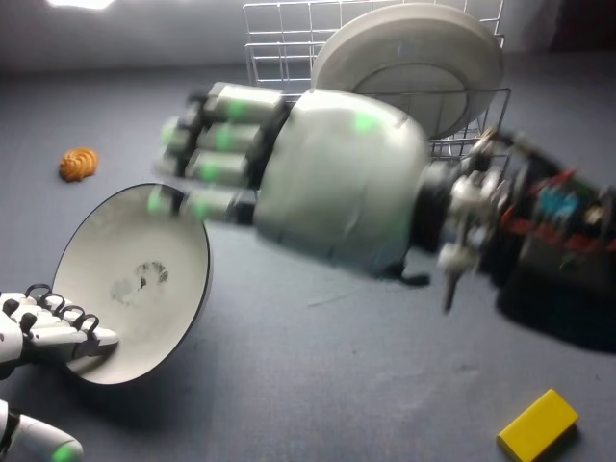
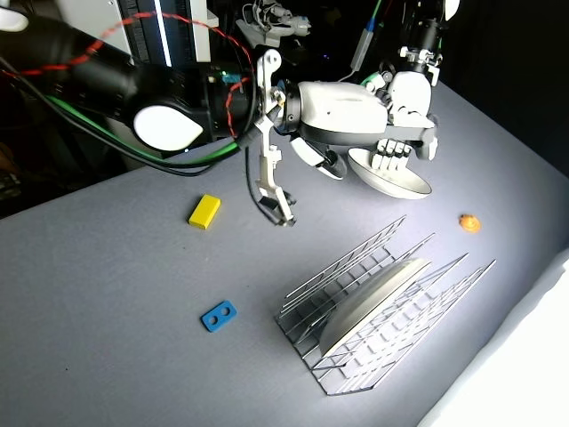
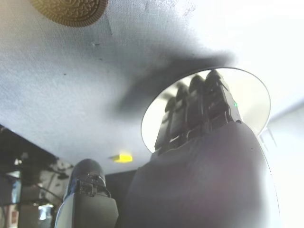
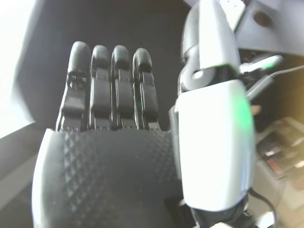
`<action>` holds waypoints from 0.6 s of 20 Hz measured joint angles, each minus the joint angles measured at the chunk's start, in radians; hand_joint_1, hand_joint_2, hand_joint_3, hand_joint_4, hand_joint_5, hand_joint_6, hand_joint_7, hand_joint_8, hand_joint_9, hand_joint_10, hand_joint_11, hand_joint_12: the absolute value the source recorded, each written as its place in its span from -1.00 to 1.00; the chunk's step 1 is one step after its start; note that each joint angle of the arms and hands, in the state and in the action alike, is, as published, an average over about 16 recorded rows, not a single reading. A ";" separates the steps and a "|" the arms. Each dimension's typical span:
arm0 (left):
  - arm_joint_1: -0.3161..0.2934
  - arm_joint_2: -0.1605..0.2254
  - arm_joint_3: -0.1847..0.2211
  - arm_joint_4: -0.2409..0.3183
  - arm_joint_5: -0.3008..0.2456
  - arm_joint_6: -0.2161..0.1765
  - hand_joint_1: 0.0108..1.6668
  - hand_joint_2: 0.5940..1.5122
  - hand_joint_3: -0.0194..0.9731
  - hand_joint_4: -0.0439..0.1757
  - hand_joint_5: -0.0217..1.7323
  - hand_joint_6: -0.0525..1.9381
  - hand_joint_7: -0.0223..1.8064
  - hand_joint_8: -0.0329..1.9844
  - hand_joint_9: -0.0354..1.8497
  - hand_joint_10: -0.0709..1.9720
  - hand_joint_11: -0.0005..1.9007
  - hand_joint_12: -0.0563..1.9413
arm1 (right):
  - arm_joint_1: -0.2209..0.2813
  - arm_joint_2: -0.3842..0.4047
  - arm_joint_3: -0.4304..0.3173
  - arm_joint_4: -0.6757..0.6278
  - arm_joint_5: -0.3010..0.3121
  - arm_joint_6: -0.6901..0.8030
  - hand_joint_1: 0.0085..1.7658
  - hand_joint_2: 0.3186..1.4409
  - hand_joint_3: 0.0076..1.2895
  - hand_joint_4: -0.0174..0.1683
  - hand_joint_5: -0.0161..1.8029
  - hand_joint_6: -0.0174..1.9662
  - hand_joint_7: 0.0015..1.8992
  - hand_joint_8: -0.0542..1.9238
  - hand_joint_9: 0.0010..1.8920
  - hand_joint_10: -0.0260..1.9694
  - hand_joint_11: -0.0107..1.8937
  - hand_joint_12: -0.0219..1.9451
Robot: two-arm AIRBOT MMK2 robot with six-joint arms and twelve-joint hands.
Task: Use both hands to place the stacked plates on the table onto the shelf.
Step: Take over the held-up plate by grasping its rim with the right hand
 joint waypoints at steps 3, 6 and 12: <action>-0.001 -0.003 0.001 -0.002 0.001 0.000 -1.00 -0.02 -0.94 -0.66 -0.90 -0.97 -0.91 -0.97 -0.92 -0.92 -0.98 -0.96 | -0.041 -0.064 0.028 0.002 0.029 -0.072 0.43 0.10 -0.99 -0.77 -0.66 -0.96 -0.73 -0.93 -0.77 -0.97 -0.97 -0.27; -0.002 -0.005 0.002 -0.003 0.002 0.000 -1.00 -0.03 -0.94 -0.67 -0.90 -0.97 -0.91 -0.97 -0.92 -0.92 -0.98 -0.96 | -0.070 -0.130 0.067 0.004 0.044 -0.128 0.44 0.06 -0.99 -0.77 -0.75 -0.96 -0.82 -0.93 -0.85 -0.97 -0.97 -0.50; -0.002 -0.010 0.004 -0.005 0.005 0.000 -1.00 -0.03 -0.94 -0.67 -0.89 -0.97 -0.91 -0.97 -0.91 -0.92 -0.98 -0.96 | -0.094 -0.241 0.163 0.026 0.051 -0.163 0.37 -0.01 -0.99 -0.77 -0.91 -0.96 -0.96 -0.93 -0.96 -0.97 -0.97 -0.74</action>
